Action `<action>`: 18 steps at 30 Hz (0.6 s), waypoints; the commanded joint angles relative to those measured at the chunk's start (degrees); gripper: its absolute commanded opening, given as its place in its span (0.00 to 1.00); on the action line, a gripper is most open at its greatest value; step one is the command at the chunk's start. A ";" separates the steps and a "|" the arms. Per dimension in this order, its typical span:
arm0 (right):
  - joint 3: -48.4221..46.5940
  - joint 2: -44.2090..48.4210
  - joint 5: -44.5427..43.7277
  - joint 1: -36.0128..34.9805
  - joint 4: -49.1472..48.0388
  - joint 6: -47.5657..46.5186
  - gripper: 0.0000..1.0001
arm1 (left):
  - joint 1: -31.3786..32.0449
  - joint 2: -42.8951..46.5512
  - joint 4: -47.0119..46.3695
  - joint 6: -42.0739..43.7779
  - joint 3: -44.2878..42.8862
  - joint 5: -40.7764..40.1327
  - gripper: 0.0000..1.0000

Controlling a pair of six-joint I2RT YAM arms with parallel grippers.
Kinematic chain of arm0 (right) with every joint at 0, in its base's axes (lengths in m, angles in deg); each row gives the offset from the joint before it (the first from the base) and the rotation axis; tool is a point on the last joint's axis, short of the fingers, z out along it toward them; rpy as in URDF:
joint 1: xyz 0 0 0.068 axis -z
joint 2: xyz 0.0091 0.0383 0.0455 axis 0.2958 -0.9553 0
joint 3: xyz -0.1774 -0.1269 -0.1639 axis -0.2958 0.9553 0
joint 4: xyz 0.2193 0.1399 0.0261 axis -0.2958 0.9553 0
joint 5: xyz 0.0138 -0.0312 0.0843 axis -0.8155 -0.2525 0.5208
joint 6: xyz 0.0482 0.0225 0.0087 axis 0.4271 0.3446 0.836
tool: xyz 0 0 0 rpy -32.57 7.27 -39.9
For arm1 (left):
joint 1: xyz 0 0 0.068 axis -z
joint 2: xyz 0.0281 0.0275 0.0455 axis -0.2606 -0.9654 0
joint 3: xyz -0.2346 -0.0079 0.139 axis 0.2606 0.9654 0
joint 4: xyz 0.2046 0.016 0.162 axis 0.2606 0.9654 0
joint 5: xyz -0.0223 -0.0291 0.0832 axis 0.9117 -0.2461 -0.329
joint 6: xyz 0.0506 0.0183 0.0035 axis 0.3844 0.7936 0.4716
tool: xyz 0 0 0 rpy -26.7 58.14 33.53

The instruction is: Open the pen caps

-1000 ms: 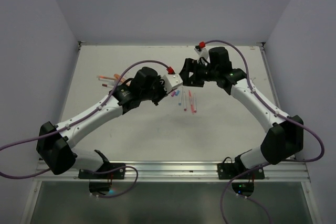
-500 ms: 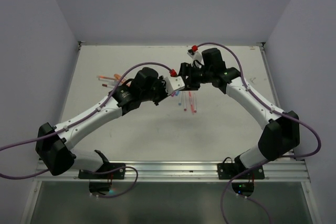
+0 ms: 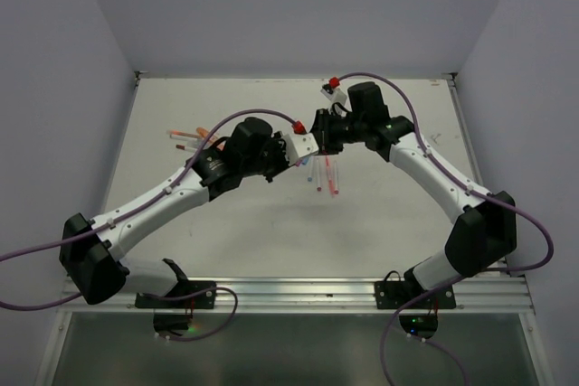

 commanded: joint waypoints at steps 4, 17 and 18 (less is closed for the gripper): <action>-0.15 0.82 0.04 -0.13 0.74 -0.79 0.00 | 0.30 3.03 -6.54 -1.05 1.26 -3.11 0.00; 12.22 12.76 -13.31 -0.13 -17.35 0.00 0.00 | -13.32 8.83 -10.41 -41.59 5.21 -7.85 0.84; 13.38 13.56 -14.20 -0.13 -19.11 0.09 0.00 | -14.28 9.01 -9.63 -45.49 5.13 -11.69 0.85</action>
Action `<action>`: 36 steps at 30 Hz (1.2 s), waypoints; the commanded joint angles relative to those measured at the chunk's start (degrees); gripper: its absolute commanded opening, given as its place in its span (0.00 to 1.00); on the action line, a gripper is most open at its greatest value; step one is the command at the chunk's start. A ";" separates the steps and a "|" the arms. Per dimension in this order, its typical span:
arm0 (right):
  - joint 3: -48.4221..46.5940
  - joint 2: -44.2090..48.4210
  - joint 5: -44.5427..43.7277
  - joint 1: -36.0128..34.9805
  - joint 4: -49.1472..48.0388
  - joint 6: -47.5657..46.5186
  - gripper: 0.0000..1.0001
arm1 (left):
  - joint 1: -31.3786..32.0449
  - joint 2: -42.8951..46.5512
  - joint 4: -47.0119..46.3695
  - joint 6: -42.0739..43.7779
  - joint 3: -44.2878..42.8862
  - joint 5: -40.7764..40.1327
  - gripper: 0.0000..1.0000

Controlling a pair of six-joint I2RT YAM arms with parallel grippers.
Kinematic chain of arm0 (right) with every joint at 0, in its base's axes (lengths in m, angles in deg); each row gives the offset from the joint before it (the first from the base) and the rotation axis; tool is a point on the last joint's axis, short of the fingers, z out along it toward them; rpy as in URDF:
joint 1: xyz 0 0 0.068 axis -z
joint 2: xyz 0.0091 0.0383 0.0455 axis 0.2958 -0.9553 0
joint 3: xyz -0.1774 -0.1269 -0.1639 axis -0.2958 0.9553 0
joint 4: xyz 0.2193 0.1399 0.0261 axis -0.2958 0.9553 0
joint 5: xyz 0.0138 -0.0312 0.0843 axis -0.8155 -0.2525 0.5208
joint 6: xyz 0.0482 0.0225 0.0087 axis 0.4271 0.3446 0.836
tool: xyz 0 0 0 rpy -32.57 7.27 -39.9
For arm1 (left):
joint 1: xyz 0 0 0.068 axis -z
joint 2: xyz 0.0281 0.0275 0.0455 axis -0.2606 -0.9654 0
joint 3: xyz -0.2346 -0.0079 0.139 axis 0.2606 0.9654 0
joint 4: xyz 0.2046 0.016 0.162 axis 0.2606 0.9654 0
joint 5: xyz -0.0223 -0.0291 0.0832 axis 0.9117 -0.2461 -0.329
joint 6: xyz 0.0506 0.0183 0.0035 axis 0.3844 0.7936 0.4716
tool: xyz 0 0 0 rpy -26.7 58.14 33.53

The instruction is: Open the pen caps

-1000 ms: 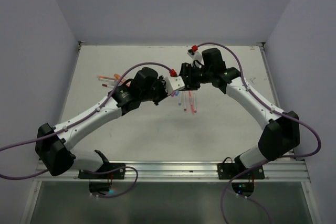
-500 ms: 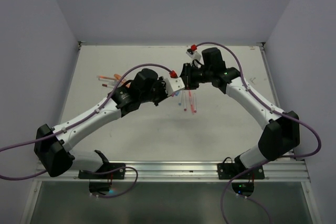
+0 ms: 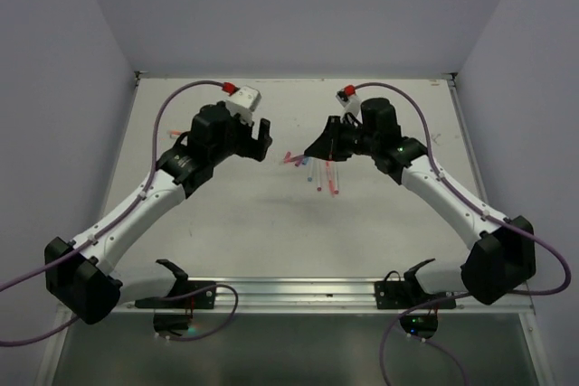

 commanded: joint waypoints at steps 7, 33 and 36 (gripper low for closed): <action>13.89 9.65 -12.79 -1.74 -30.47 0.84 0.00 | -3.45 4.91 2.90 -55.01 3.59 -7.21 0.73; 25.07 9.75 -25.81 -13.60 -60.57 -3.38 0.00 | -3.28 3.33 -10.73 -90.91 7.28 -7.02 0.54; 24.89 9.31 -25.90 -14.13 -60.83 -3.56 0.00 | -3.28 2.98 -11.09 -91.35 6.93 -7.11 0.53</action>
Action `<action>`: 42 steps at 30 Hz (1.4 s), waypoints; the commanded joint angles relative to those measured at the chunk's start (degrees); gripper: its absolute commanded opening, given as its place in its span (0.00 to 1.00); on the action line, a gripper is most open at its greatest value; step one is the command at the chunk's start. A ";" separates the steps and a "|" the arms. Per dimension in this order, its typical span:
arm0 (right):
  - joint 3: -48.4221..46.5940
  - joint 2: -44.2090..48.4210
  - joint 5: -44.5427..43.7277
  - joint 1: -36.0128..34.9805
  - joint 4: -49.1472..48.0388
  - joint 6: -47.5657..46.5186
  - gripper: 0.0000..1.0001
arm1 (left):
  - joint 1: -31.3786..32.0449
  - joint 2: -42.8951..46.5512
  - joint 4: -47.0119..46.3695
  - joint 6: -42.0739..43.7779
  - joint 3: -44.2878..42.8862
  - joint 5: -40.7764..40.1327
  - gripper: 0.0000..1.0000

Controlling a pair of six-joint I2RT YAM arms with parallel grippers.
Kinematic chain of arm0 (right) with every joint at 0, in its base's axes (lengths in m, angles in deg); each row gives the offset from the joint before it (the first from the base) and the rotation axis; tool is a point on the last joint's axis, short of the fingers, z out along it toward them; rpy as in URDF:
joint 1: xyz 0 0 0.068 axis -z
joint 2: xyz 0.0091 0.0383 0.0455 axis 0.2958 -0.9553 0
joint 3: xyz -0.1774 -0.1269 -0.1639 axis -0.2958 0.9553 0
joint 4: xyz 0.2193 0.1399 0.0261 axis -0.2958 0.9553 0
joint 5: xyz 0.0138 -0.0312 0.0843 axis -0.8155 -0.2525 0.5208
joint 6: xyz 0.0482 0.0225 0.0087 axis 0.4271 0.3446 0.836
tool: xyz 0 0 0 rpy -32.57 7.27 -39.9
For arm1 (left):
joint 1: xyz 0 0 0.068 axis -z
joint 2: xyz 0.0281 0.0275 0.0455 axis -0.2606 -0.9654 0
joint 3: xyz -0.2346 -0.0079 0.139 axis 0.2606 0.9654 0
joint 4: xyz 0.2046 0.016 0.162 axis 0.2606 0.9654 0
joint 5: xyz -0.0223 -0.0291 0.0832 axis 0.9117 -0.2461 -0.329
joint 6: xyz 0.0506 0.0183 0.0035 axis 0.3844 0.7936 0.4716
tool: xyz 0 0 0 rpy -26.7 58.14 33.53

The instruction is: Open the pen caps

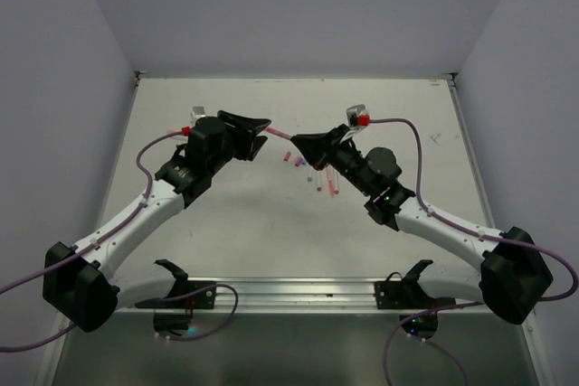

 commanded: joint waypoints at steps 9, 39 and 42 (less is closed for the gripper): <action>-0.42 -1.63 -2.18 -2.27 -5.12 -3.10 0.00 | 0.20 -0.85 -3.64 -2.63 -2.47 -1.89 0.46; -9.97 9.10 -2.80 -3.77 31.59 -6.97 0.81 | 0.11 -2.33 -9.70 26.15 -5.97 1.18 0.00; -15.17 7.87 -1.49 -3.68 40.03 -8.99 0.86 | 0.02 -3.92 -10.40 35.03 -7.39 5.57 0.00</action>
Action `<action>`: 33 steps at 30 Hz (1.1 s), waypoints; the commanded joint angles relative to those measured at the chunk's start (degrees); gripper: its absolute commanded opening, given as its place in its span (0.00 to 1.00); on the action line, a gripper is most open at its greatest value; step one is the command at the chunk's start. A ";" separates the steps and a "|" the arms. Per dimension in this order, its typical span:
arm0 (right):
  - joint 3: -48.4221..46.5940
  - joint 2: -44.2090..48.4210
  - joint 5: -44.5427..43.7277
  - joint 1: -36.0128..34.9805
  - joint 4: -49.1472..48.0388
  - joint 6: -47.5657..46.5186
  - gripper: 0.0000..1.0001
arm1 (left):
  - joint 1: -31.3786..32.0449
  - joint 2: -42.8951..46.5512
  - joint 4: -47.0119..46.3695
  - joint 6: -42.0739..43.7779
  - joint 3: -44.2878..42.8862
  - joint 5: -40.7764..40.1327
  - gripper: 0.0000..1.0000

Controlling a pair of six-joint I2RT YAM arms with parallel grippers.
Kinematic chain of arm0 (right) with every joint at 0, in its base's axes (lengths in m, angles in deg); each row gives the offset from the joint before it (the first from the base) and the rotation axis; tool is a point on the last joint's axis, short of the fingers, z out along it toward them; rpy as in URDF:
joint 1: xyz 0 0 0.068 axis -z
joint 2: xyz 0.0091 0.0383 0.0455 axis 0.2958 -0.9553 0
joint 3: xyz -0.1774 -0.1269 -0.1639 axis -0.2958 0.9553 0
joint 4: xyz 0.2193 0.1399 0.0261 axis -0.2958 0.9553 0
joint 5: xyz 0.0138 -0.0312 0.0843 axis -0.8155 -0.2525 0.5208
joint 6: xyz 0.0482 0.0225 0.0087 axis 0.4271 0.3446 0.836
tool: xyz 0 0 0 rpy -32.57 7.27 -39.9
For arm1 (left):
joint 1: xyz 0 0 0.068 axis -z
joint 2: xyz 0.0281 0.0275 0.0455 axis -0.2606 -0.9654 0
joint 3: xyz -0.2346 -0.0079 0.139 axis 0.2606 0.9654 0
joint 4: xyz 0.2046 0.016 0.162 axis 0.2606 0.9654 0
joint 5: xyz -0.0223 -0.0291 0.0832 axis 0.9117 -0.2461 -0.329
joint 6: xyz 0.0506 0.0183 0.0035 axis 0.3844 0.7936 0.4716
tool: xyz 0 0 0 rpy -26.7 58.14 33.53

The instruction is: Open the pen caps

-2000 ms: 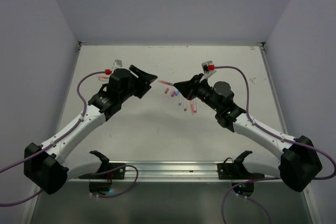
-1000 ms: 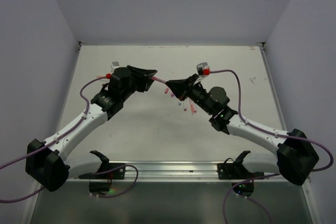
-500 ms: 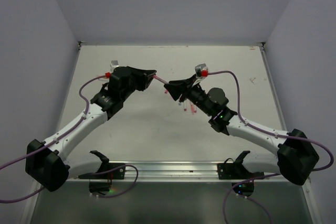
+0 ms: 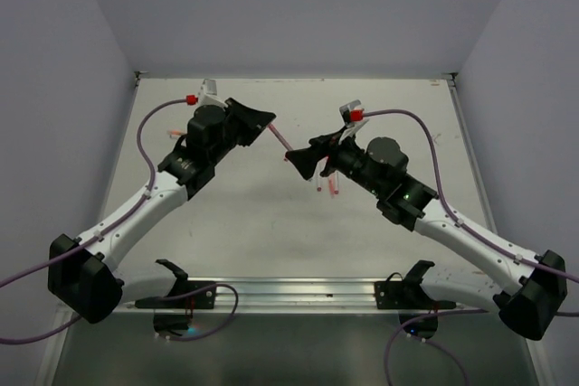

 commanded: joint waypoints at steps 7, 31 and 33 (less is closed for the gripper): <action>-15.36 -6.41 3.30 -0.05 19.81 -4.41 0.88 | 0.06 -2.05 -5.29 24.19 -3.85 13.33 0.00; -18.70 -15.74 3.83 0.04 16.21 -5.47 0.05 | 0.33 -0.12 -13.73 28.07 0.36 18.10 0.00; -17.39 -15.04 3.74 -0.05 16.38 -5.38 0.00 | 0.50 0.67 -14.09 28.24 0.72 16.08 0.00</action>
